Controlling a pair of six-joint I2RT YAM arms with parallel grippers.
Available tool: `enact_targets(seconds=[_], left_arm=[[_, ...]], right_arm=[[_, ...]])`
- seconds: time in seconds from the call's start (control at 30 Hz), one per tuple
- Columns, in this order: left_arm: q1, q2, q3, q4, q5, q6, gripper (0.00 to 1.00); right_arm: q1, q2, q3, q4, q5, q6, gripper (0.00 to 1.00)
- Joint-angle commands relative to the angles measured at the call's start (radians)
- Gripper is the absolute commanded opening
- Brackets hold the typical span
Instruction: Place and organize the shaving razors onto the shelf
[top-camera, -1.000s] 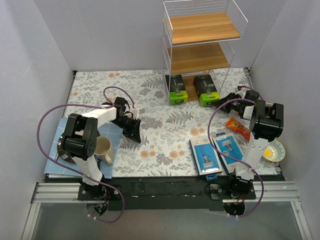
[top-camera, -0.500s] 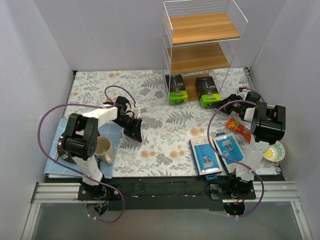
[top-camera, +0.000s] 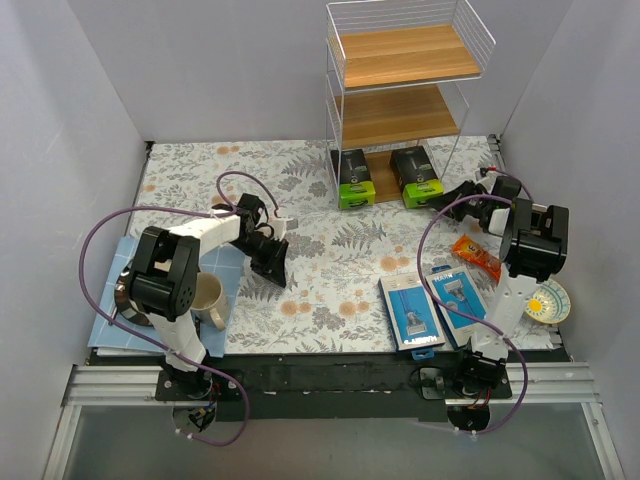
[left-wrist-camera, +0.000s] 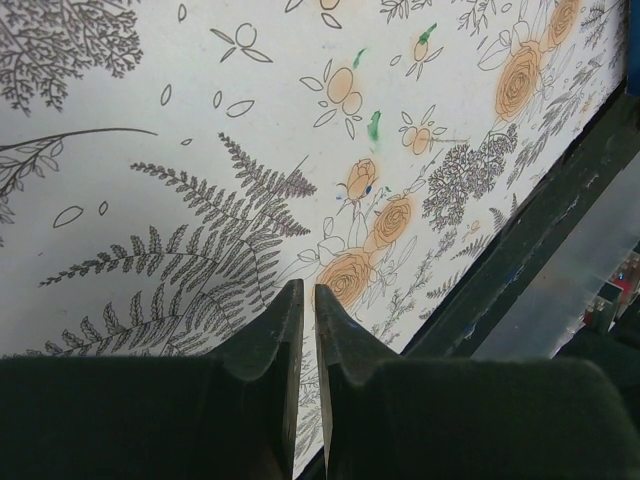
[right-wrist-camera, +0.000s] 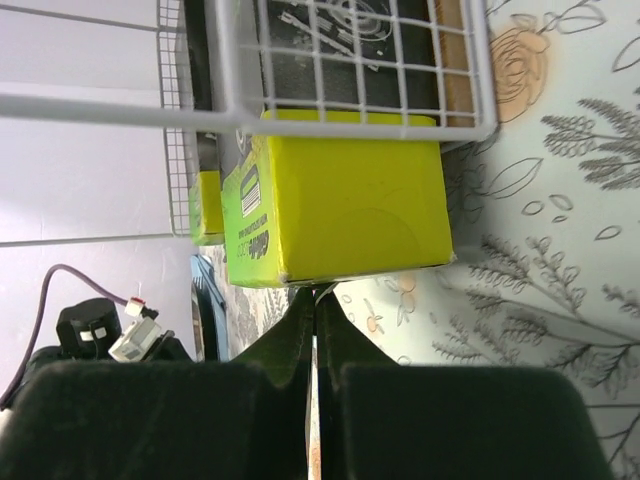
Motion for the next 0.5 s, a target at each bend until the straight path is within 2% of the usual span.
enact_targets(seconds=[0.0, 0.47], left_arm=[[-0.029, 0.006, 0.043, -0.001, -0.017, 0.024, 0.09], [-0.069, 0.030, 0.063, -0.006, -0.031, 0.028, 0.09]], right_arm=[[0.002, 0.032, 0.078, 0.037, 0.002, 0.002, 0.01], [0.023, 0.118, 0.190, 0.026, 0.022, 0.000, 0.01]])
